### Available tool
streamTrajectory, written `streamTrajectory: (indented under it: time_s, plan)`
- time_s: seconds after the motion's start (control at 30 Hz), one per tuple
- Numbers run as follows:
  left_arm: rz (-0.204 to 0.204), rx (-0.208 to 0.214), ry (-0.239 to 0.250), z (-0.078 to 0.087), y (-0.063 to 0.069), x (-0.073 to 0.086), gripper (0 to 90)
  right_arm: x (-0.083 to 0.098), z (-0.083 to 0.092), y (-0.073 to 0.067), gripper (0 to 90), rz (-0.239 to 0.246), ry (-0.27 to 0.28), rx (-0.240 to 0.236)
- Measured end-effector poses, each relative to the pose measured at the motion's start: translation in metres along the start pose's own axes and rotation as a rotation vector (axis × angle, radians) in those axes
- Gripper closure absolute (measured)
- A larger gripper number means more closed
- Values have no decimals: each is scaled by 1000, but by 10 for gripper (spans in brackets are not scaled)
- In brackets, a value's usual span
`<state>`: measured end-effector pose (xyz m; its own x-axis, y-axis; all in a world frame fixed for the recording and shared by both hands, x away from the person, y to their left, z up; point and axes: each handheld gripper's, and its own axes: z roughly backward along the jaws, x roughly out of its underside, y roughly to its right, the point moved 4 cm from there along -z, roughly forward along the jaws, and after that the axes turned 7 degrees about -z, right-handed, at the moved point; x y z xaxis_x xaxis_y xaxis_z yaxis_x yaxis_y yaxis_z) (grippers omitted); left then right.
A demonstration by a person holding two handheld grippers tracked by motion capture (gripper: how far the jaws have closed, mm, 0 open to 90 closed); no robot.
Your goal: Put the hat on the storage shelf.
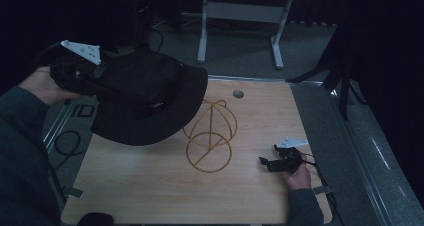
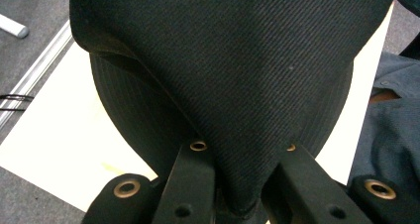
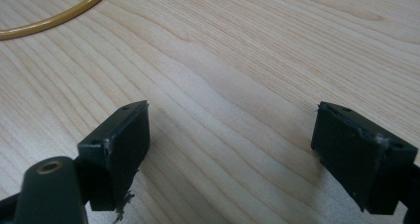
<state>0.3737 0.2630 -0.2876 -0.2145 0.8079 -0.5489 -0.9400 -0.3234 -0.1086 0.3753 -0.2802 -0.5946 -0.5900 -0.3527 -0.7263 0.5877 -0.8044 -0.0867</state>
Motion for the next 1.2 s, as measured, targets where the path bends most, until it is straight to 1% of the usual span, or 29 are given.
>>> streamTrajectory:
  time_s: [0.03, 0.2, 0.3, 0.33, 0.47, 0.7, 0.83, 0.9, 1.0, 1.2]
  plan:
    - [-3, 2, -5, 0, 0, -1, 868, 0, 0, 0, 150, 0, 0, 0]
    - [-16, 14, 4, -1, 1, -8, 868, 0, 0, 0, 150, 1, 0, 0]
    - [-18, 21, 4, -3, 1, -11, 868, 0, 0, 0, 150, 0, 0, 0]
    - [-17, 24, 10, -4, 1, -13, 868, 0, 0, 0, 150, 1, 0, 0]
    - [-27, 32, 15, -5, 2, -18, 868, 0, 0, 0, 150, 0, 0, 0]
    - [-57, 44, 12, -5, 5, -29, 868, 0, 0, 0, 150, 0, 0, 0]
    - [-63, 52, 14, -8, 6, -34, 868, 0, 0, 0, 150, 1, 0, 0]
    - [-71, 69, 19, -11, 7, -39, 868, 0, 0, 0, 150, 1, 0, 0]
    - [-79, 74, 18, -14, 8, -42, 868, 0, 0, 0, 150, 1, 0, 0]
    - [-101, 94, 0, -26, 9, -53, 868, 0, 0, 0, 150, 1, 0, 0]
